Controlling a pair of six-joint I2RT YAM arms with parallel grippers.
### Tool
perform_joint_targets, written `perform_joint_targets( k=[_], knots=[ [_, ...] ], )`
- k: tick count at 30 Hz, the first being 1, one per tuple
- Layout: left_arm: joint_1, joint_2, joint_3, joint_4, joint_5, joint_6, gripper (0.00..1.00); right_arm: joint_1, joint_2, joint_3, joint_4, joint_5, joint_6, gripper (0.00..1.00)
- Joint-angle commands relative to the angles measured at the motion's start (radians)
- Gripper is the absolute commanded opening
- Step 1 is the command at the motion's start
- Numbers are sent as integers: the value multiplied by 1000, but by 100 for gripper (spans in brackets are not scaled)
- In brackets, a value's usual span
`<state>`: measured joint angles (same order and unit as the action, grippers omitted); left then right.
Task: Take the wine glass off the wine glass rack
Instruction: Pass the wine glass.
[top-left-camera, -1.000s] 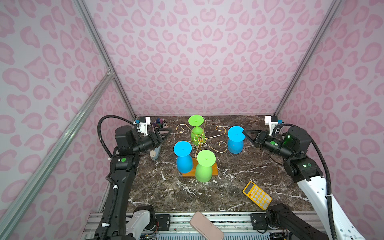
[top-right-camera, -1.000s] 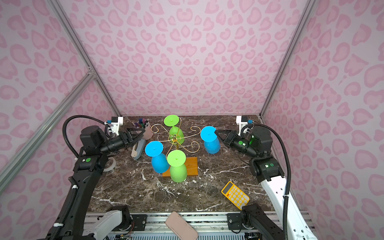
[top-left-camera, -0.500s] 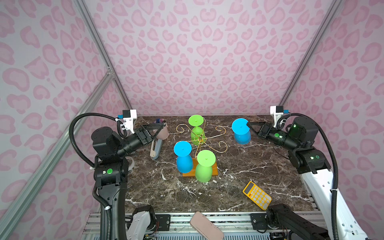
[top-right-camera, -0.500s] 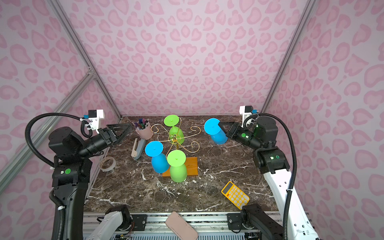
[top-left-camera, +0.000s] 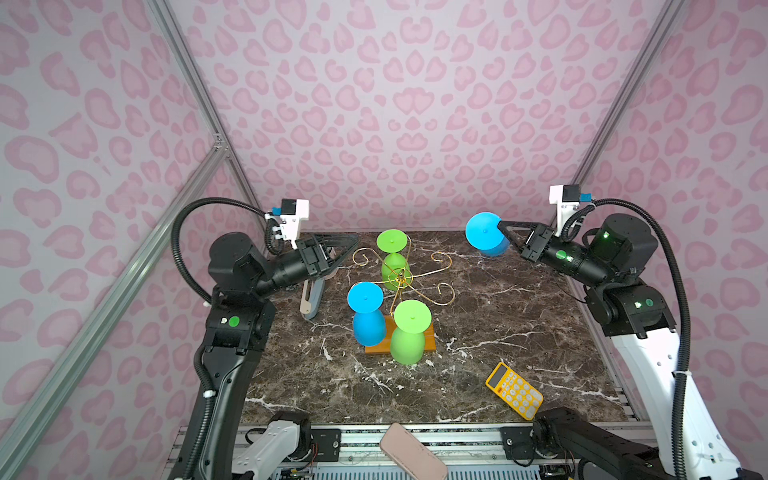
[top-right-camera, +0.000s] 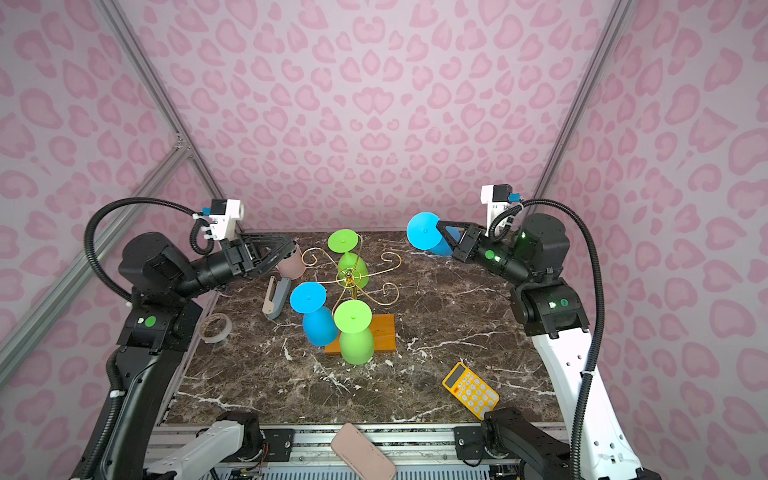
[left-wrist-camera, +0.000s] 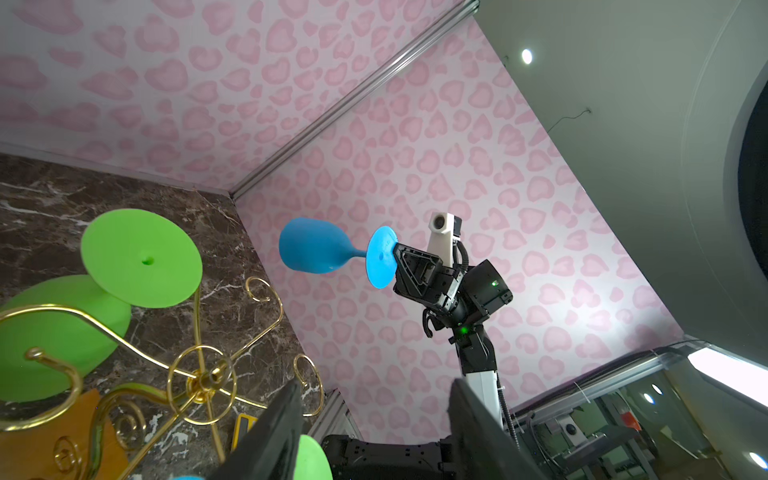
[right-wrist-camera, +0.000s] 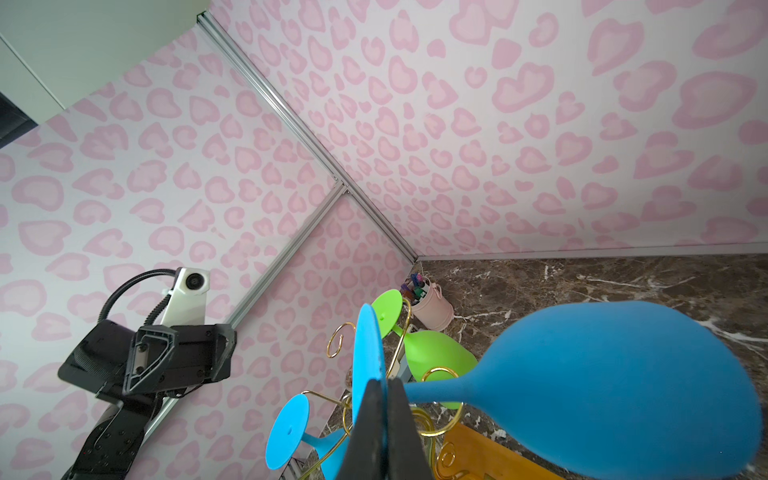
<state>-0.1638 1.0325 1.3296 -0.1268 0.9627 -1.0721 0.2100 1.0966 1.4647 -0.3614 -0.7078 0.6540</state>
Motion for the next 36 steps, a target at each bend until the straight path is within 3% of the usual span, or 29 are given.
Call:
perform_joint_targets(
  k=[1,11,21,36],
  knots=[
    [-82,45,57,57,-58,10,58,48,26,63,29,-10,-63,0],
    [-288,252,177,96,-105,46,55,189,77,160,-48,44,-118,0],
    [-391,391,297,133,-113,58,54,269,104,170,-57,54,-122,0],
    [-428,400,281,133,-79,84,47,276,102,157,-26,62,-99,0]
  ],
)
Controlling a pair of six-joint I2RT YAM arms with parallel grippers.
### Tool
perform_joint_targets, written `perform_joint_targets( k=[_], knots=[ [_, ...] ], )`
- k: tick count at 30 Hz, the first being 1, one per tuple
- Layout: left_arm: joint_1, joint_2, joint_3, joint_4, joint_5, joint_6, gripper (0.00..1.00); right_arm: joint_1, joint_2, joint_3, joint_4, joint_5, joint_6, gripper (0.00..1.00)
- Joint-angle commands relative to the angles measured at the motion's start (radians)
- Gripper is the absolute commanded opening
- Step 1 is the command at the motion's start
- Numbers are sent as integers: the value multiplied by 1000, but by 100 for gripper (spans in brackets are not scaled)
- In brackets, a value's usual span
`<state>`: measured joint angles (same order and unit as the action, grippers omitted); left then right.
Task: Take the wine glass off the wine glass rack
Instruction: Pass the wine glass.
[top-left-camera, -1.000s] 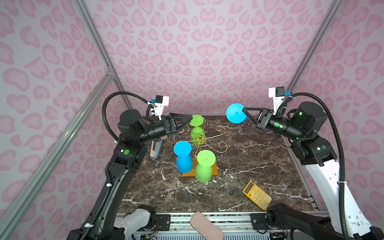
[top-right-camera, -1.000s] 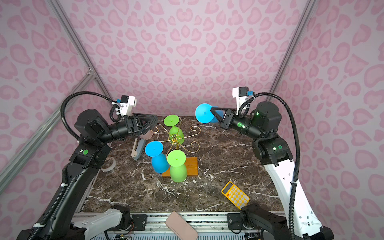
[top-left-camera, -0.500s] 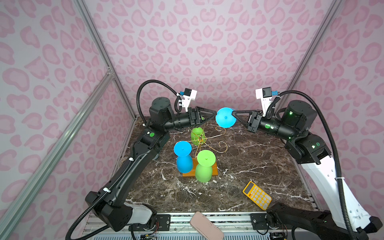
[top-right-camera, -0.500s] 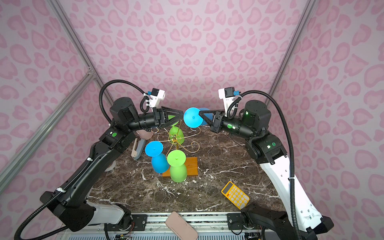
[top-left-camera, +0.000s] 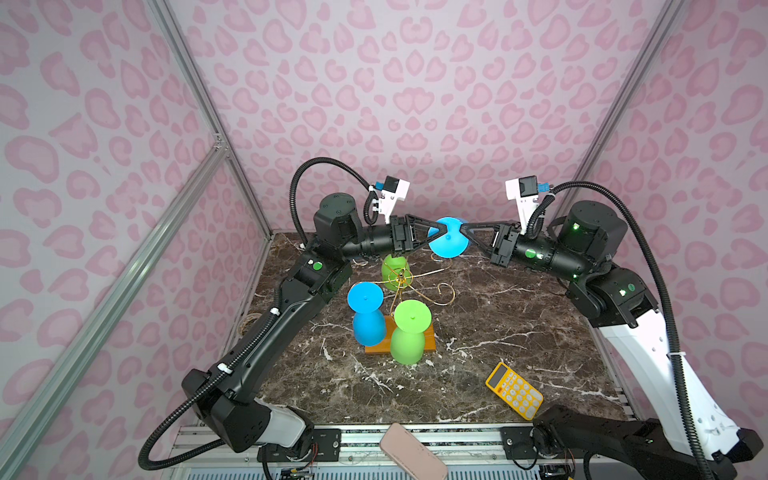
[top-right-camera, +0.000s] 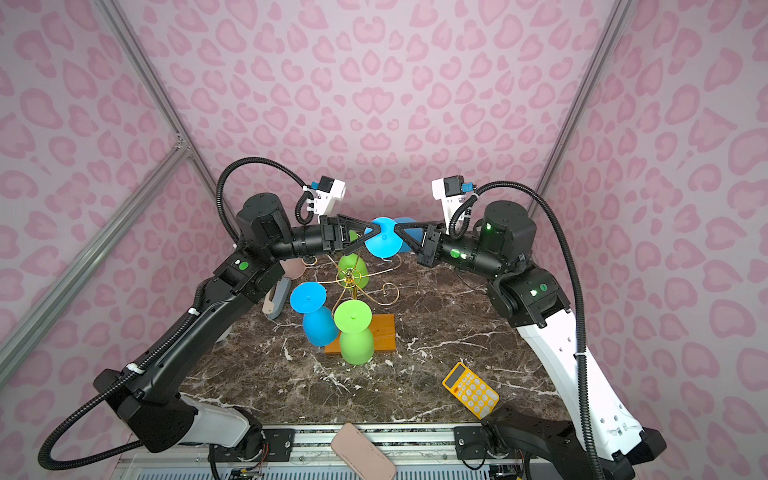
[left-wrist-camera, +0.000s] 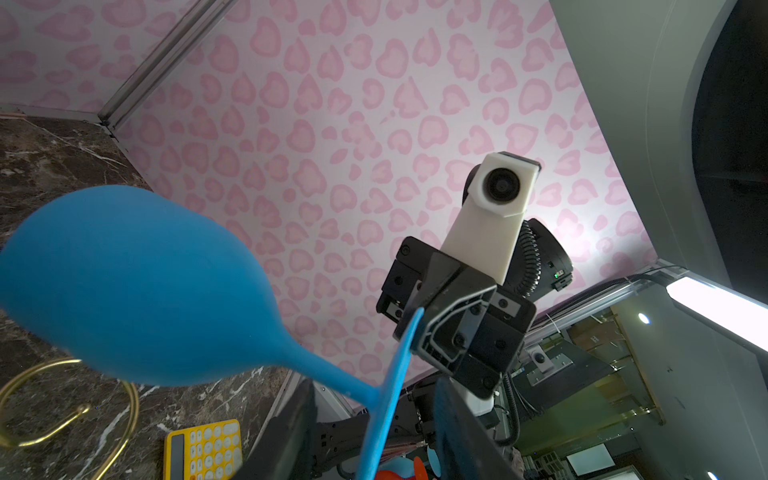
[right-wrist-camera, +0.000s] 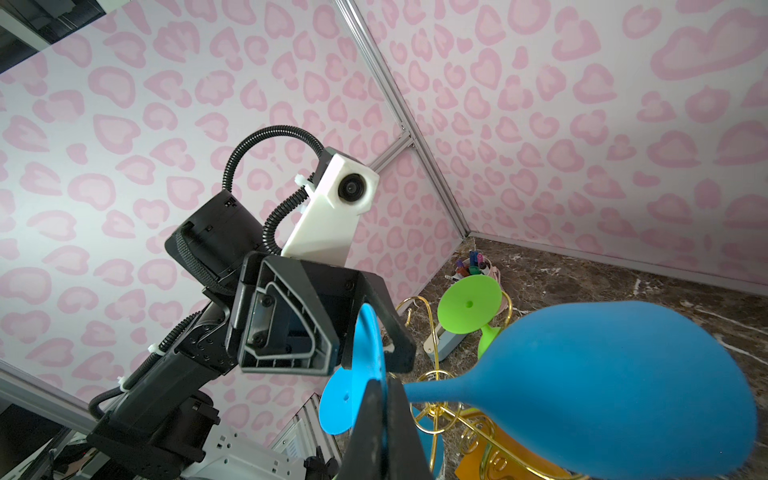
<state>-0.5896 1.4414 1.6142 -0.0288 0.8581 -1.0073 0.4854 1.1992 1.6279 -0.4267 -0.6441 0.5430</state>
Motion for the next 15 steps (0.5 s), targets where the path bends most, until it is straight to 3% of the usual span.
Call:
perform_joint_targets(
  k=[1,4,7,15],
  knots=[
    [-4,-8,-4,36,28,20,46,1,-1,-7,42,0,13,0],
    [-10,-2,-3,42,37,23,41,1,0,-8,47,-1,18,0],
    [-13,5,1,50,50,24,28,1,2,-11,48,3,16,0],
    [-15,12,0,69,65,14,22,1,5,-25,64,-3,20,0]
  ],
)
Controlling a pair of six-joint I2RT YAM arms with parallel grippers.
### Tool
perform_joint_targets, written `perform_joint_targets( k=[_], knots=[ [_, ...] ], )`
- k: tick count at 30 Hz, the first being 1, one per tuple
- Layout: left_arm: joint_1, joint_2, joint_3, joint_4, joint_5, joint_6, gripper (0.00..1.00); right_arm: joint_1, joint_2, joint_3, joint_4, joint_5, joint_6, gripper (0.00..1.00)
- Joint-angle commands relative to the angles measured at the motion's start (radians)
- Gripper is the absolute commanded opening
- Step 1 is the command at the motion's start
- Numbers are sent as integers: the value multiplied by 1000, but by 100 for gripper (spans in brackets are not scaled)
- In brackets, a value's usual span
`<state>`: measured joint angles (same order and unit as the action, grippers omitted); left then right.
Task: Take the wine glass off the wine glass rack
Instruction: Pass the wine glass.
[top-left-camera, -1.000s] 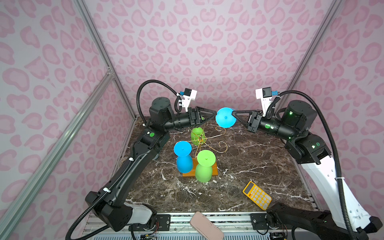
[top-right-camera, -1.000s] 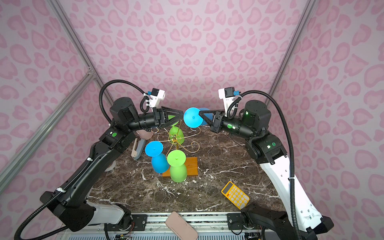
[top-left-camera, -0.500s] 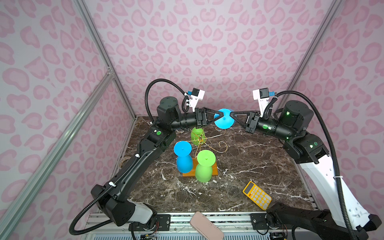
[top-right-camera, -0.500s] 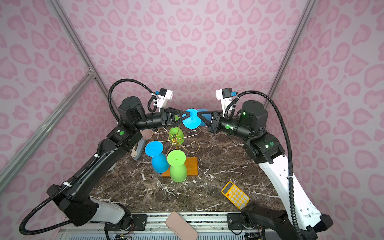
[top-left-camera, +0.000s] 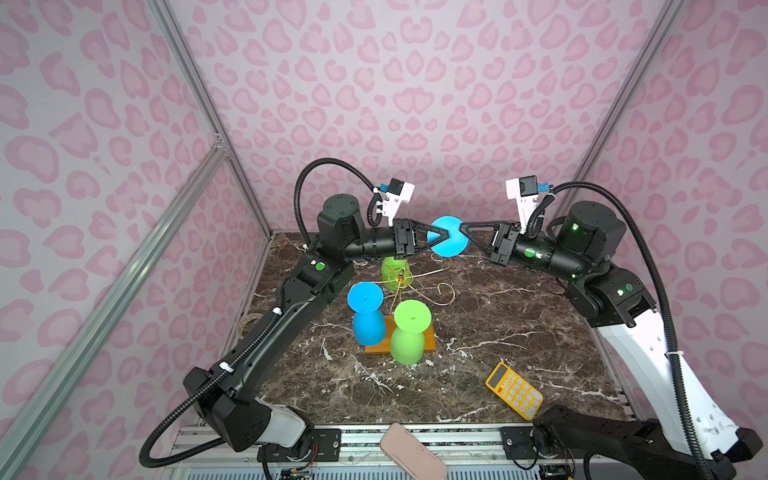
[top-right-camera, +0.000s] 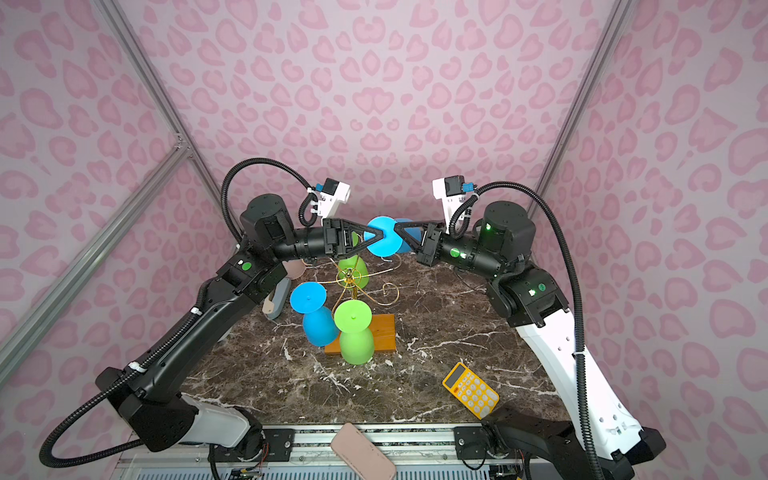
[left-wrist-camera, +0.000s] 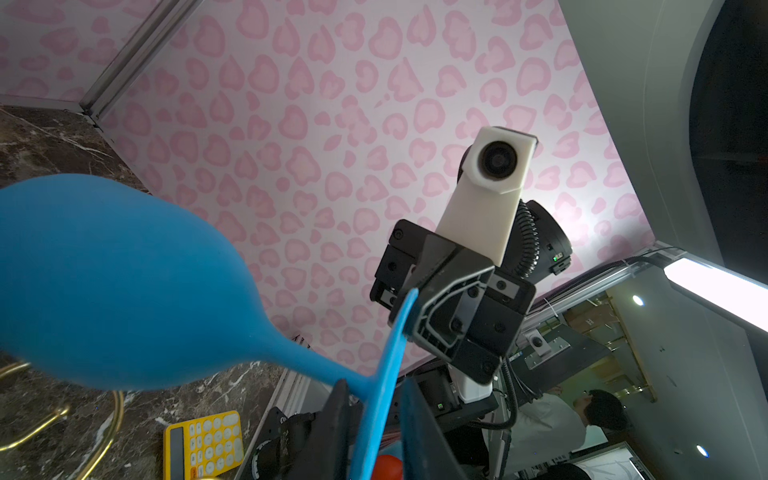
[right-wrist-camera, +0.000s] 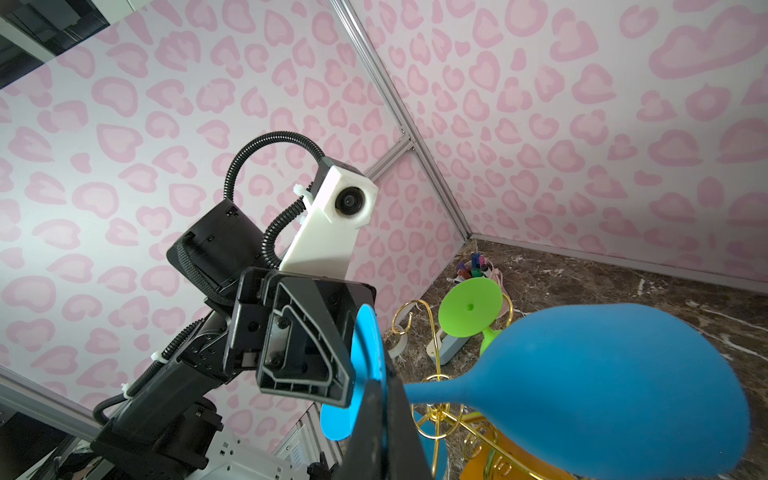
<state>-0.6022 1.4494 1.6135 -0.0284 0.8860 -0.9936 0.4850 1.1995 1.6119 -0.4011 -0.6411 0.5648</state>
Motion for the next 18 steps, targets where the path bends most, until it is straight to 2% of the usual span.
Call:
perform_joint_targets(
  k=[1,3,6,12,15,18],
  knots=[
    [-2,5,0,76,40,-7,21,1,5,-10,39,-6,-3,0],
    [-2,6,0,89,42,-11,17,2,2,-13,39,-5,-5,0],
    [-2,3,-3,117,42,-24,4,1,-2,-18,36,-3,-10,0],
    [-2,-3,-4,171,34,-41,4,0,-8,-15,22,4,-22,0],
    [-2,-5,-7,212,37,-65,4,1,-17,-12,16,7,-37,14],
    [-1,-1,-16,318,43,-119,4,-1,-49,-21,-11,31,-80,33]
  ],
)
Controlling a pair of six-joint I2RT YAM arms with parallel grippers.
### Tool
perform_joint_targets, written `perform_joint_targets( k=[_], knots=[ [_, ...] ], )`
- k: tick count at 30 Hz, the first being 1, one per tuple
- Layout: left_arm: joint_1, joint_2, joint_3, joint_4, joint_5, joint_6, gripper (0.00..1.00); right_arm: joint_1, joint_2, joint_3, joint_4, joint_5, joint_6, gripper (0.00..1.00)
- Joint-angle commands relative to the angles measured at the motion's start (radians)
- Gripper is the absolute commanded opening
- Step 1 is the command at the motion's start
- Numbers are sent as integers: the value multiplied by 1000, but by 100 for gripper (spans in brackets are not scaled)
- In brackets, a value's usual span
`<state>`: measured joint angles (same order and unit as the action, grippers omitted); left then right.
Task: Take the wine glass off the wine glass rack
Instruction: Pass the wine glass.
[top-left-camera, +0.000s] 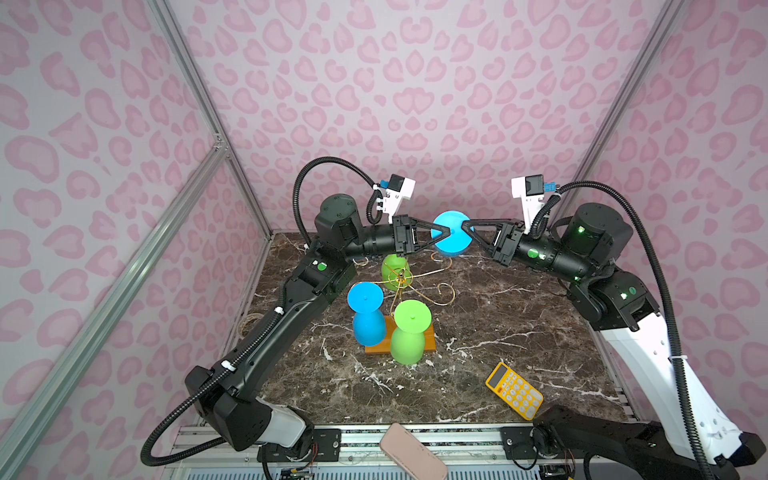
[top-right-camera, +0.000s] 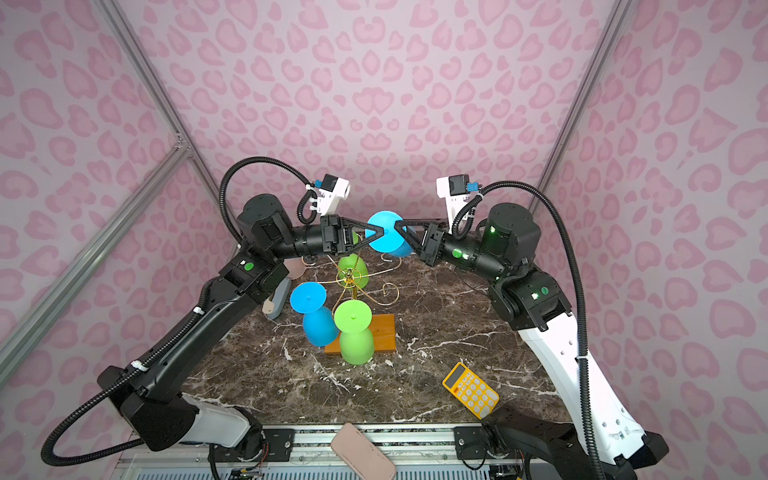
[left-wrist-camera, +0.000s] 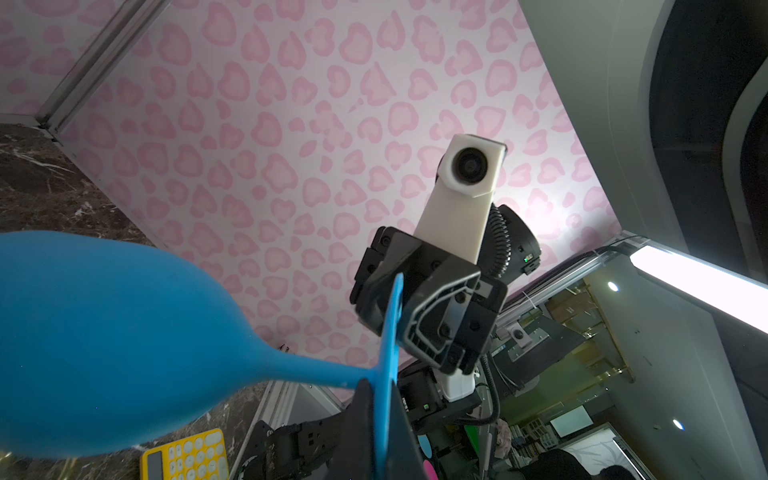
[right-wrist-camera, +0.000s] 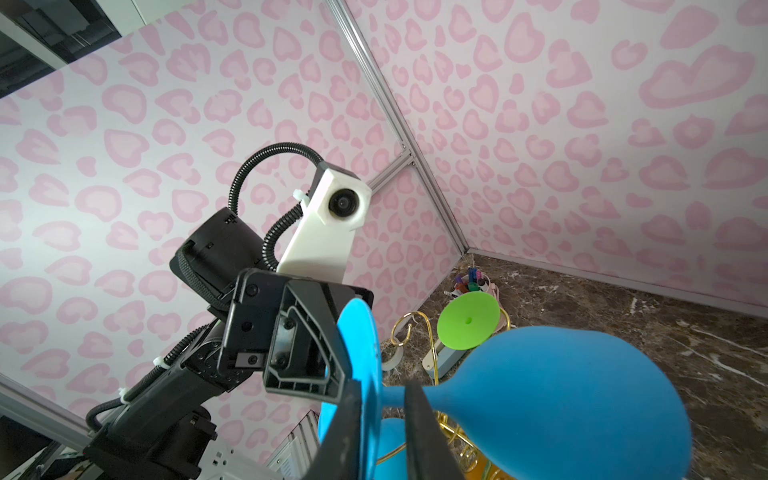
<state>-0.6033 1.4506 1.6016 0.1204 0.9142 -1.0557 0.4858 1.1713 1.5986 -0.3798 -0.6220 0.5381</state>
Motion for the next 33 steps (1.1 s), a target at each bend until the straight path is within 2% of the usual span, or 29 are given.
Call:
perform_joint_targets(
  k=[1,7,10,11,15,19,25,29,33],
  knots=[
    [0,-1,3,174,15,-61,4,1,-40,-14,-49,27,-77,39],
    [2,13,29,191,15,-84,4,-30,-211,-169,-57,153,-217,69],
    [6,17,33,180,17,-99,4,-38,-289,-263,-27,181,-329,94],
    [9,19,34,180,18,-109,4,-38,-311,-296,-12,199,-371,98],
    [20,23,24,177,17,-134,4,-37,-401,-443,74,315,-551,99],
    [23,20,19,173,17,-148,4,-34,-442,-539,115,376,-697,99],
    [25,38,25,177,17,-175,4,-2,-444,-629,280,351,-796,99],
    [25,51,33,180,21,-194,4,20,-389,-602,301,343,-892,99],
    [25,61,41,182,26,-206,4,21,-352,-591,362,309,-905,99]
  ],
)
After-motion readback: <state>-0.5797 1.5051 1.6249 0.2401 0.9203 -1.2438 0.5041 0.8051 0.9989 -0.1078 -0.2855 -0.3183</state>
